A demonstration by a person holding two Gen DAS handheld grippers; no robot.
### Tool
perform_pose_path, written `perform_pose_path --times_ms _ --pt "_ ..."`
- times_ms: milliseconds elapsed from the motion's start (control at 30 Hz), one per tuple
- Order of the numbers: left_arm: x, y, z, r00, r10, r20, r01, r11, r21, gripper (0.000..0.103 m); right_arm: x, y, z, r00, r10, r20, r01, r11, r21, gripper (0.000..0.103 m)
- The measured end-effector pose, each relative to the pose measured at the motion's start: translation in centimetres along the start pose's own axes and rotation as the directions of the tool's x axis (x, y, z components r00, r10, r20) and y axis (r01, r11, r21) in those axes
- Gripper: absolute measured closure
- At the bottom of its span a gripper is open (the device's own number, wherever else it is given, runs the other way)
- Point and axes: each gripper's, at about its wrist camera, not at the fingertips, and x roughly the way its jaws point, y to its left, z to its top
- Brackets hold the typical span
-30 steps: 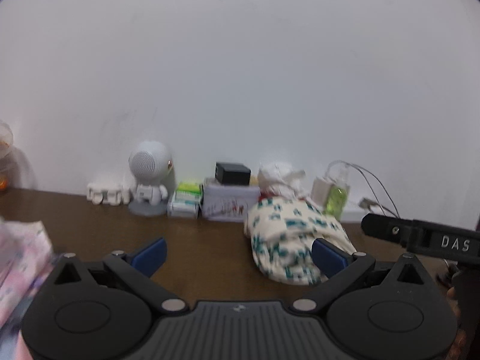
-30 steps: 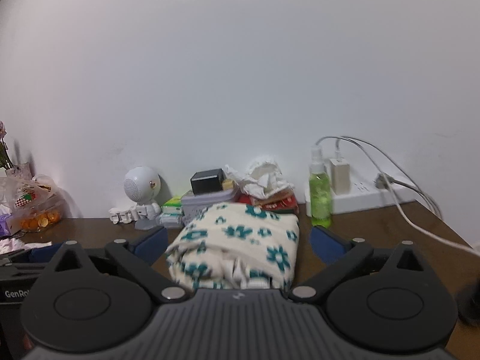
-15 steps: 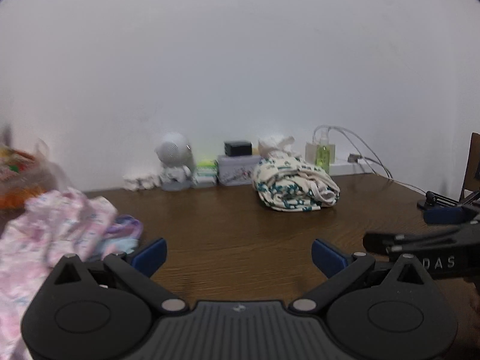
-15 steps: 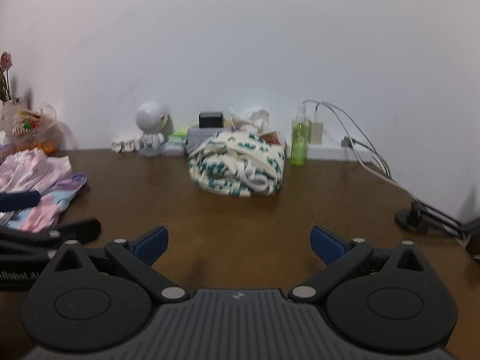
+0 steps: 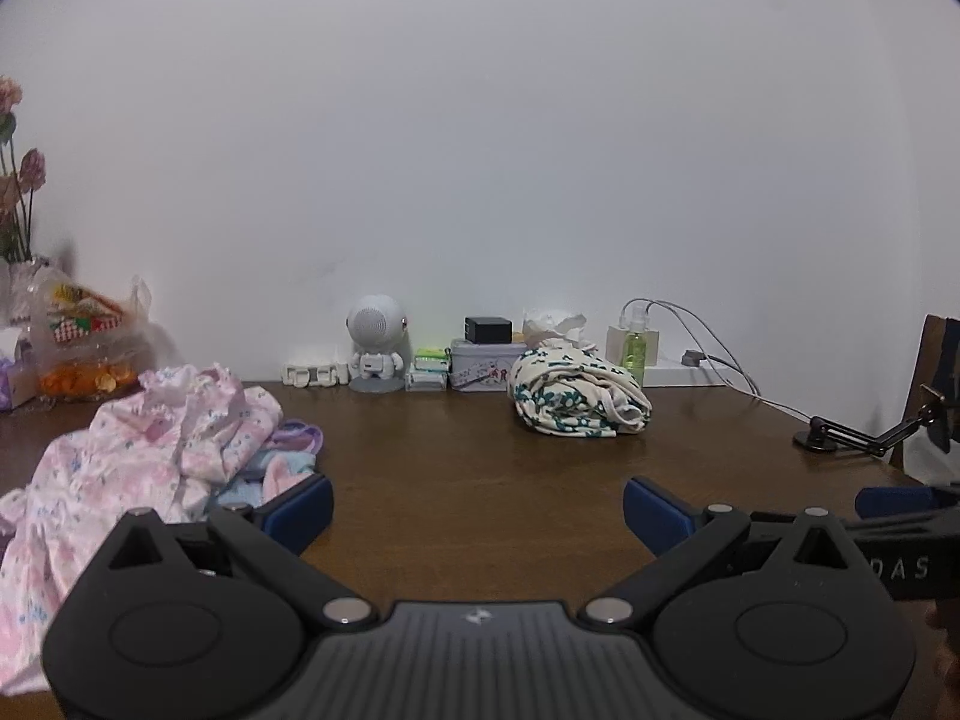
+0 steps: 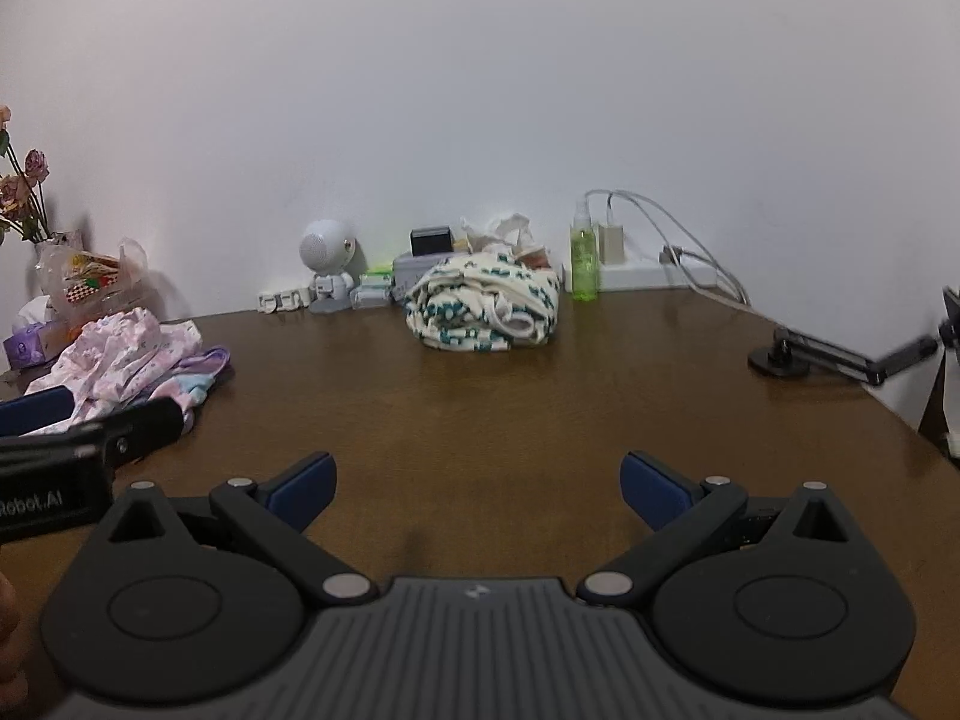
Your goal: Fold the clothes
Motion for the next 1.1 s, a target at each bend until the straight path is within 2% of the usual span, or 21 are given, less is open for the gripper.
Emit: perform_pose_path --times_ms 300,433,600,867,1100 --pt "-1.6 -0.1 -0.8 0.999 -0.033 0.009 0.033 0.999 -0.017 0.000 -2.1 0.2 -0.9 0.999 0.000 0.034 0.000 1.000 -0.008 0.000" --pt "-1.3 0.1 -0.7 0.999 -0.030 -0.017 0.030 0.999 -0.029 0.000 -2.3 0.2 -0.8 0.999 0.005 0.042 -0.004 1.000 -0.018 0.000" --pt "-0.9 0.6 -0.7 0.997 -0.060 -0.052 0.056 0.996 -0.068 0.000 -2.0 0.1 -0.8 1.000 0.004 0.023 -0.003 1.000 -0.020 0.000" --pt "-1.1 0.2 -0.7 0.998 -0.052 -0.047 0.051 0.998 -0.037 0.000 -1.8 0.4 -0.9 1.000 0.004 0.010 -0.003 0.999 -0.032 0.000" --pt "-0.5 0.2 -0.9 0.995 -0.065 -0.078 0.061 0.997 -0.043 0.000 -1.7 0.3 -0.7 1.000 0.012 0.001 -0.012 1.000 -0.027 0.000"
